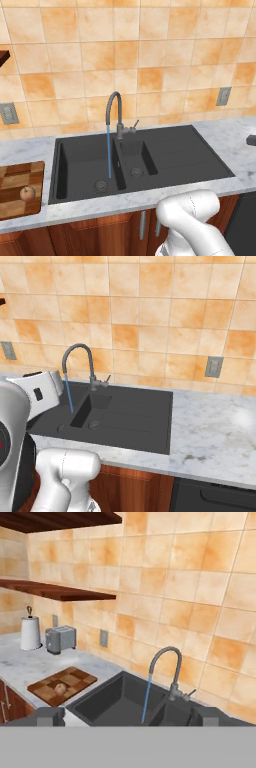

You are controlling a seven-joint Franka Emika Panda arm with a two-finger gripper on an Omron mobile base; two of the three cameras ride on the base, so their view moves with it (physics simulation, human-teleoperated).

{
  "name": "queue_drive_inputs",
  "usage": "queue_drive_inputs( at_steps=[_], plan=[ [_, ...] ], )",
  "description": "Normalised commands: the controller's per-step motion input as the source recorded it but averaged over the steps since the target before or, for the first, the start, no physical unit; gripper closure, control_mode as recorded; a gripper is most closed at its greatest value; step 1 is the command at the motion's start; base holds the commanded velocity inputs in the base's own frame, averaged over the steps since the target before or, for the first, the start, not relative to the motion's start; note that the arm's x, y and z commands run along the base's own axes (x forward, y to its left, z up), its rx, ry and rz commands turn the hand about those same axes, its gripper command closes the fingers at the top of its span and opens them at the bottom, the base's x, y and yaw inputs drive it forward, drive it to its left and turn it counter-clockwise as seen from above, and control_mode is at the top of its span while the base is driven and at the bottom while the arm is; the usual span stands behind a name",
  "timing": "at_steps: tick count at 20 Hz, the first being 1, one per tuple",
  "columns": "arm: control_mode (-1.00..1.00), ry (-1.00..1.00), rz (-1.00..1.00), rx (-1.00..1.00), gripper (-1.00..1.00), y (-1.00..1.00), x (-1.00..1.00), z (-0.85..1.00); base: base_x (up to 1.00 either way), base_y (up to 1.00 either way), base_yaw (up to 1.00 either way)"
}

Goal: Pick the peach from the sink and place it on the cutting board to airdry. Then turn off the sink faucet.

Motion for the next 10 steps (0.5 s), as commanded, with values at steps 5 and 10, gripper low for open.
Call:
queue_drive_inputs(
  at_steps=[5,10],
  plan=[
    [-1.0,0.0,0.0,0.0,-1.0,-0.2,0.28,-0.27,0.0,0.0,0.0],
    [-1.0,0.0,0.0,0.0,-1.0,-0.09,0.35,-0.17,0.0,0.0,0.0]
  ],
)
